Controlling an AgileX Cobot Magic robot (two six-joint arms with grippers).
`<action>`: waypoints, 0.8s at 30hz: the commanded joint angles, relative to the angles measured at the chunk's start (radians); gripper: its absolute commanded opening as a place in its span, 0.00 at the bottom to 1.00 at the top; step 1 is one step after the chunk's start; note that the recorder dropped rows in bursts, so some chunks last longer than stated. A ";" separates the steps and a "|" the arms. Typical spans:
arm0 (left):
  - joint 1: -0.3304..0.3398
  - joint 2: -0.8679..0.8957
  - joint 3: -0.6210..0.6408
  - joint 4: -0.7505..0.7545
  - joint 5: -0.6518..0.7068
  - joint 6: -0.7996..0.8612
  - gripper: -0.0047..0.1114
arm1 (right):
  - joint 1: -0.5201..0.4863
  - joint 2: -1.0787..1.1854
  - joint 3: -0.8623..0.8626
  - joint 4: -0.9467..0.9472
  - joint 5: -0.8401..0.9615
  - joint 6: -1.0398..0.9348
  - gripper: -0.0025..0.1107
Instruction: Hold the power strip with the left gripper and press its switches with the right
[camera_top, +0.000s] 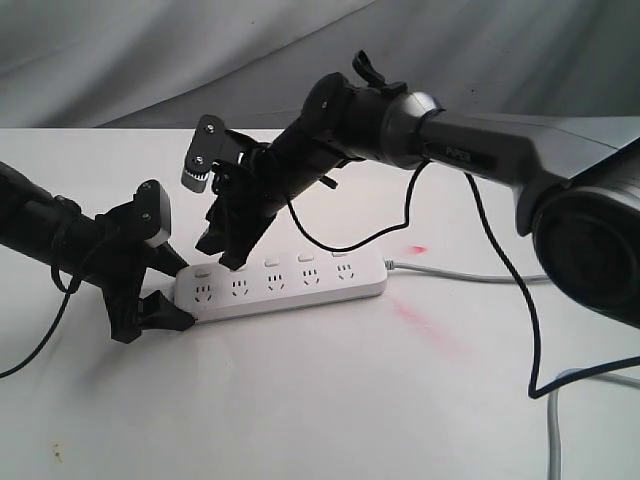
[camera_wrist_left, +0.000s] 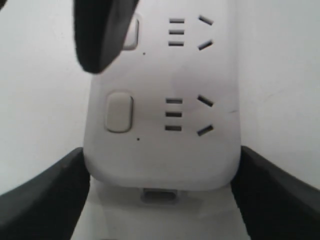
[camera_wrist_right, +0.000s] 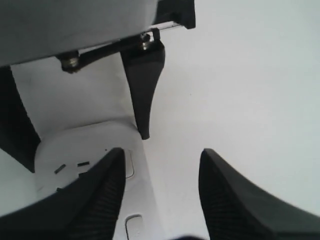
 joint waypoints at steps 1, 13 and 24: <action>-0.005 0.000 -0.005 -0.014 0.004 -0.003 0.51 | 0.008 0.002 -0.006 0.069 -0.027 -0.057 0.41; -0.005 0.000 -0.005 -0.014 0.004 -0.005 0.51 | 0.008 0.041 -0.006 0.086 -0.061 -0.135 0.41; -0.005 0.000 -0.005 -0.014 0.004 -0.005 0.51 | 0.028 0.049 -0.006 0.097 -0.074 -0.156 0.41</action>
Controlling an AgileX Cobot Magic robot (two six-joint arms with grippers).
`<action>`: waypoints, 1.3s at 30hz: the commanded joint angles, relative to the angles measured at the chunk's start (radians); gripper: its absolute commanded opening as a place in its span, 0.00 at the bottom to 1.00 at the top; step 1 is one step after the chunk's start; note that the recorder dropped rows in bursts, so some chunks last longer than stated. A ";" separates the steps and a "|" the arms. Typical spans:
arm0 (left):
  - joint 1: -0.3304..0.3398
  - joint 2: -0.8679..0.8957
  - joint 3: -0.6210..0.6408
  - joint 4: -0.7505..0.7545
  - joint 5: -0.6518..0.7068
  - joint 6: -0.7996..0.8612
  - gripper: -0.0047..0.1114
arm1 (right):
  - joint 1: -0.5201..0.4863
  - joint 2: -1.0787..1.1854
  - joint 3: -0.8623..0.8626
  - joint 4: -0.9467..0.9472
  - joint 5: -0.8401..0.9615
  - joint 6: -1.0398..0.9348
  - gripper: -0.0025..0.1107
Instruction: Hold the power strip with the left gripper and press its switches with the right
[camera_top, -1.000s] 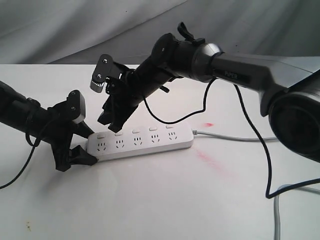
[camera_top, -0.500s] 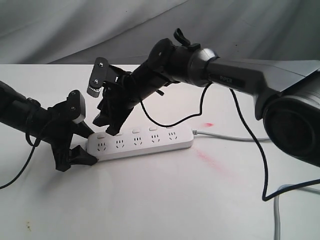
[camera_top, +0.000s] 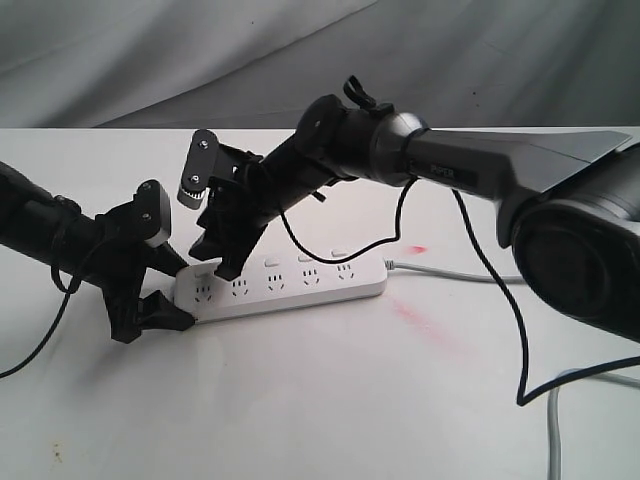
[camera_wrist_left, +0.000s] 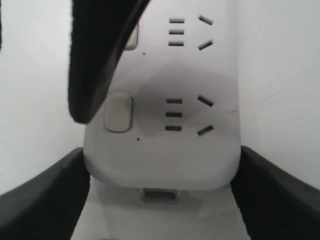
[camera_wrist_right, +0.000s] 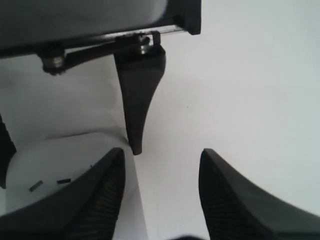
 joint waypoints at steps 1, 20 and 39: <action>-0.005 0.000 -0.005 -0.014 0.004 -0.003 0.51 | 0.015 0.007 -0.006 0.014 -0.006 -0.020 0.41; -0.005 0.000 -0.005 -0.014 0.004 -0.005 0.51 | 0.015 0.037 -0.006 -0.020 -0.008 -0.020 0.41; -0.005 0.000 -0.005 -0.014 0.004 -0.005 0.51 | 0.005 0.044 0.041 -0.090 -0.008 -0.028 0.41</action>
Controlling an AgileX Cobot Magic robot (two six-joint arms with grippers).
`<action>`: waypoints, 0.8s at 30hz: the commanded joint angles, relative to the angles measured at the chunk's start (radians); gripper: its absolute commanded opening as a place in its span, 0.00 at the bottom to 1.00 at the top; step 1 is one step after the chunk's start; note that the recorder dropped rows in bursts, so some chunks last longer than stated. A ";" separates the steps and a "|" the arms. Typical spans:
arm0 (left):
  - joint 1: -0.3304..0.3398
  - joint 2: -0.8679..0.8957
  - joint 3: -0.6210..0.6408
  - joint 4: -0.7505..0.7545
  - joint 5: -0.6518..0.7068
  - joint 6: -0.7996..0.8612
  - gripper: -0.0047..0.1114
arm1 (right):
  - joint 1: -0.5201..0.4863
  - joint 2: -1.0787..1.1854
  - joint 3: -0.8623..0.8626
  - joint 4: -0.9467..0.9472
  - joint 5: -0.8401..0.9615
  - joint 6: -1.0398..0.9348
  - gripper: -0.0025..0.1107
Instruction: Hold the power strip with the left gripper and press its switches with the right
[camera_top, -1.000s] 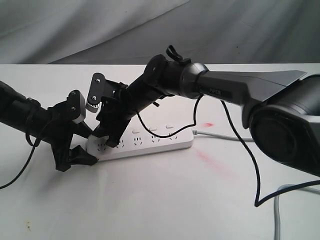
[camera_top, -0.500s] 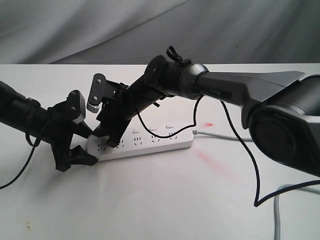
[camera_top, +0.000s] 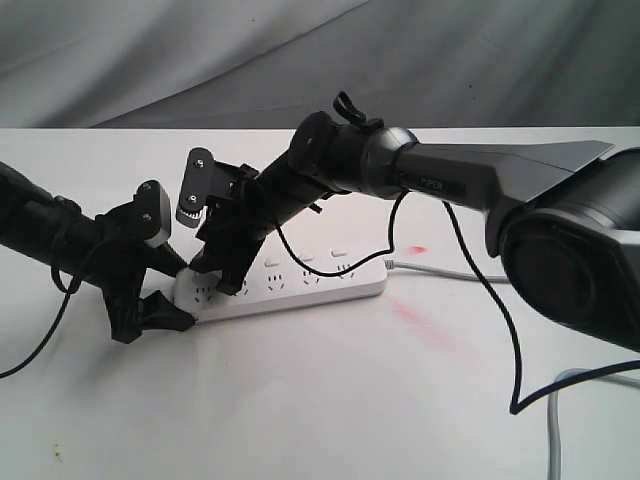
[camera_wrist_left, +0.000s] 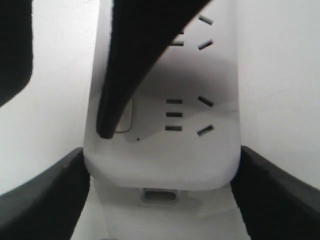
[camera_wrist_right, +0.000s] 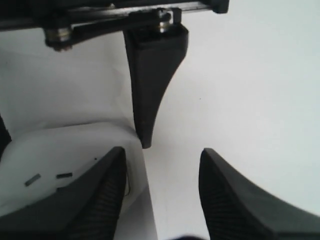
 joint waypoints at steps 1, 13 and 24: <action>-0.005 0.000 -0.005 -0.014 0.004 -0.005 0.51 | -0.009 0.018 0.027 -0.049 0.018 -0.011 0.41; -0.005 0.000 -0.005 -0.014 0.004 -0.002 0.51 | -0.009 0.062 0.027 -0.042 0.029 -0.013 0.41; -0.005 0.000 -0.005 -0.014 0.004 -0.004 0.51 | -0.026 -0.050 0.027 -0.021 0.019 0.000 0.41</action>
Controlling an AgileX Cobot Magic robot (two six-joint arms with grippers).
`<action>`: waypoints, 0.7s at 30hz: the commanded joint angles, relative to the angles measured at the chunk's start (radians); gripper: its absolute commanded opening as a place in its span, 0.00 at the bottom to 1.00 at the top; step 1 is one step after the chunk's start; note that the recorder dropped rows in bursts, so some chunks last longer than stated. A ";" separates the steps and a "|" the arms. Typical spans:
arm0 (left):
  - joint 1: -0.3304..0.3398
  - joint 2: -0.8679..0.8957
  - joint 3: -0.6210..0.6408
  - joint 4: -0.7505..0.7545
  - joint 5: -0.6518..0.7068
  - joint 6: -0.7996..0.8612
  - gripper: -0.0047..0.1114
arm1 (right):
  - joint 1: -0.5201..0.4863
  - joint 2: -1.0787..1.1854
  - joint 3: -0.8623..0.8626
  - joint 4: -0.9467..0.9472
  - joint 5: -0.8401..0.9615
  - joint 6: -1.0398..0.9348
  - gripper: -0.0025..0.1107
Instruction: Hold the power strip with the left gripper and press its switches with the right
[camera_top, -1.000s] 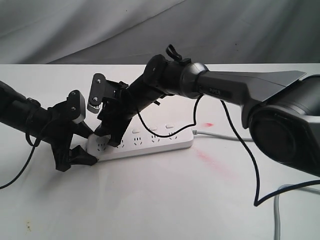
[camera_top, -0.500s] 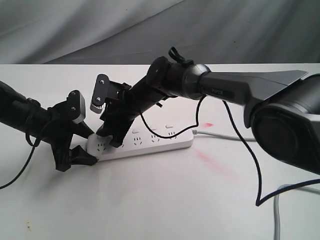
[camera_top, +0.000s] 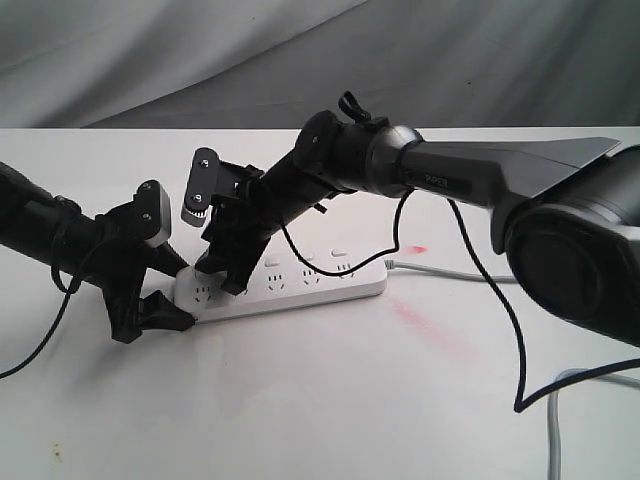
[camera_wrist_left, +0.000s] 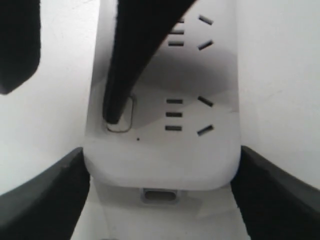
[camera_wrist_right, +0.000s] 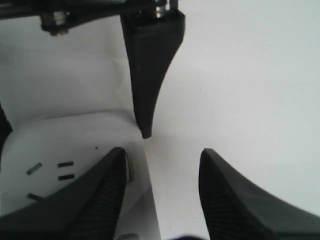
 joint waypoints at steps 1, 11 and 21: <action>-0.005 -0.002 -0.005 -0.013 0.004 -0.004 0.51 | -0.021 -0.044 0.012 -0.038 0.028 0.005 0.41; -0.005 -0.002 -0.005 -0.013 0.004 -0.002 0.51 | -0.061 -0.082 0.032 -0.070 0.077 0.034 0.41; -0.005 -0.002 -0.005 -0.013 0.004 -0.005 0.51 | -0.061 -0.080 0.099 -0.071 0.039 0.028 0.41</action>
